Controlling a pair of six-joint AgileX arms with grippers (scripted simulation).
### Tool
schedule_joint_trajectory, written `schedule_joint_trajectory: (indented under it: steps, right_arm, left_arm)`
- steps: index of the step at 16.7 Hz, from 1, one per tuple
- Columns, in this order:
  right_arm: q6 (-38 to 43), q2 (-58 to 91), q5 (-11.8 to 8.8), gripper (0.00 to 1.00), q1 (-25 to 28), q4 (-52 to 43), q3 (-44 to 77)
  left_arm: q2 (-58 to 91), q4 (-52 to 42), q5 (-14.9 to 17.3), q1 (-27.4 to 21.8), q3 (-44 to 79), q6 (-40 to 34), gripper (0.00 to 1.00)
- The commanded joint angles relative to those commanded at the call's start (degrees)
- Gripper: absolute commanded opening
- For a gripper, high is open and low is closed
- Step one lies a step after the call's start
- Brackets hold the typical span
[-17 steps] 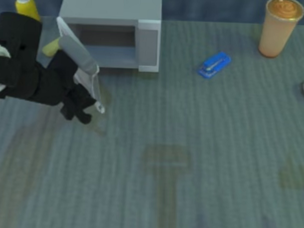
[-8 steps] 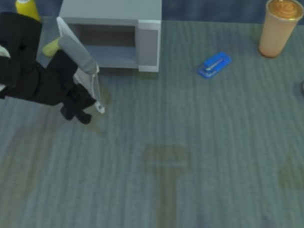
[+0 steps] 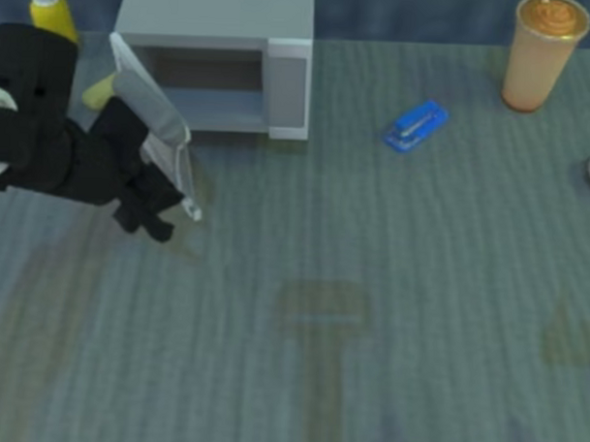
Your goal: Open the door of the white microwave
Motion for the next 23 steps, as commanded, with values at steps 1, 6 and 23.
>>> schedule_joint_trajectory:
  steps: [1,6,23]
  right_arm:
    - [0.00,0.00,0.00,1.00,0.00,0.00,0.00]
    - [0.00,0.00,0.00,1.00,0.00,0.00,0.00]
    - [0.00,0.00,0.00,1.00,0.00,0.00,0.00]
  left_arm:
    - [0.01,-0.32,0.36,0.29,0.17,0.75,0.00]
    - [0.08,-2.06,2.12,1.90,0.81,4.25,0.00]
    - [0.08,-2.13,2.17,1.94,0.81,4.36,0.00]
